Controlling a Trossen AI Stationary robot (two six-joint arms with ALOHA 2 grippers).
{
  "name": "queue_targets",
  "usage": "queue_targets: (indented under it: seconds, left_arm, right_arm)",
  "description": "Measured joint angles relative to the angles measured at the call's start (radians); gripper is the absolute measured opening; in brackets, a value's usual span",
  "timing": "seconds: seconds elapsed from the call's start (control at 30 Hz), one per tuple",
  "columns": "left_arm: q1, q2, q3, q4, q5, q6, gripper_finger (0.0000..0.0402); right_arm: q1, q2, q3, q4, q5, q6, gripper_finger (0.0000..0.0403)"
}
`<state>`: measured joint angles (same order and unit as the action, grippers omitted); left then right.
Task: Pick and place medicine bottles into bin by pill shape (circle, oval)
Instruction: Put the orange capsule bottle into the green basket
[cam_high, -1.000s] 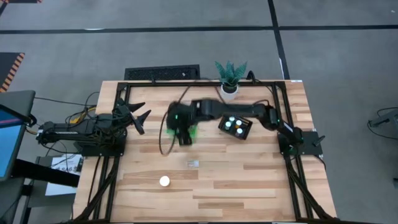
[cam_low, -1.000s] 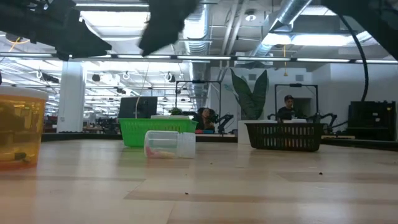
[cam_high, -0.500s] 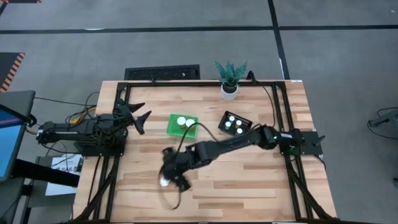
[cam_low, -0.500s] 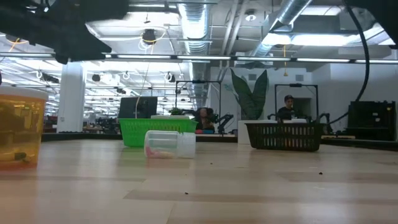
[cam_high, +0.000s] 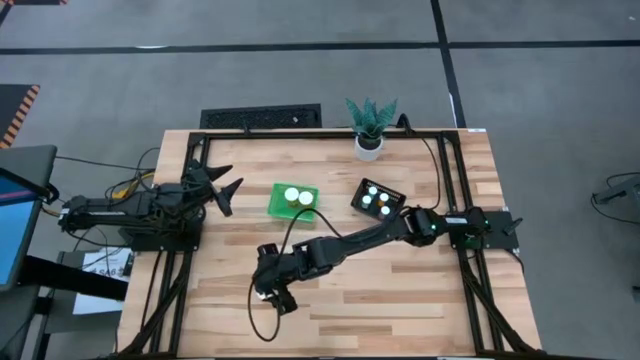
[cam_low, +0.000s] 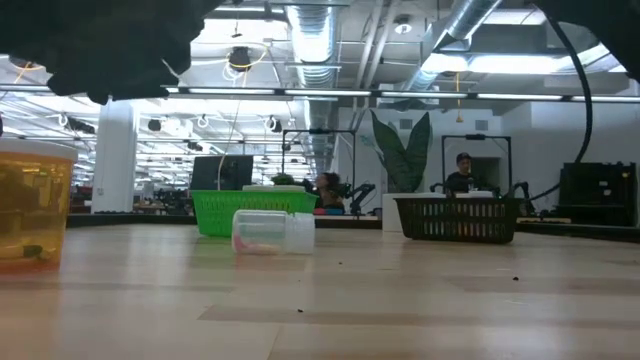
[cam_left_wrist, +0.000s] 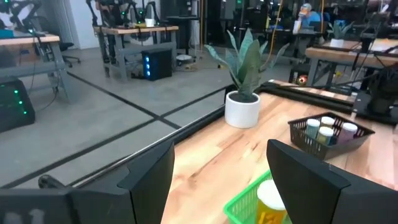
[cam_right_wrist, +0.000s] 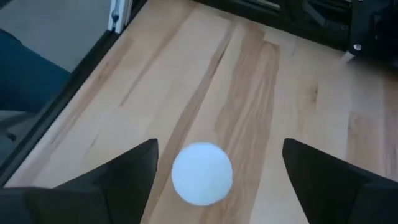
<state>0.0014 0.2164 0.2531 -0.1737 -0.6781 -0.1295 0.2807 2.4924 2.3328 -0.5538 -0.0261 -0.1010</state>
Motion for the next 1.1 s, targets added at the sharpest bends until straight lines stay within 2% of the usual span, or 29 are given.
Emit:
queue_targets:
  seconds: [0.2, 0.4, 0.7, 1.1]
  left_arm:
    - [0.0, -0.001, 0.0, -0.013, 0.0, -0.006, 0.0252]
    - [0.0, -0.001, 0.0, -0.027, 0.0, -0.006, 0.0252]
    - [0.0, -0.001, 0.0, -0.032, 0.0, -0.006, 0.0252]
    - [0.0, -0.001, 0.0, -0.032, 0.0, -0.006, 0.0252]
  right_arm:
    - [-0.002, 0.005, 0.0, 0.02, -0.002, 0.043, 0.035]
    - [0.005, 0.07, 0.002, 0.062, -0.002, 0.051, 0.0346]
    - [0.004, 0.083, 0.0, 0.022, -0.005, 0.07, 0.034]
    - [0.005, 0.083, 0.0, 0.005, -0.005, 0.068, 0.0252]
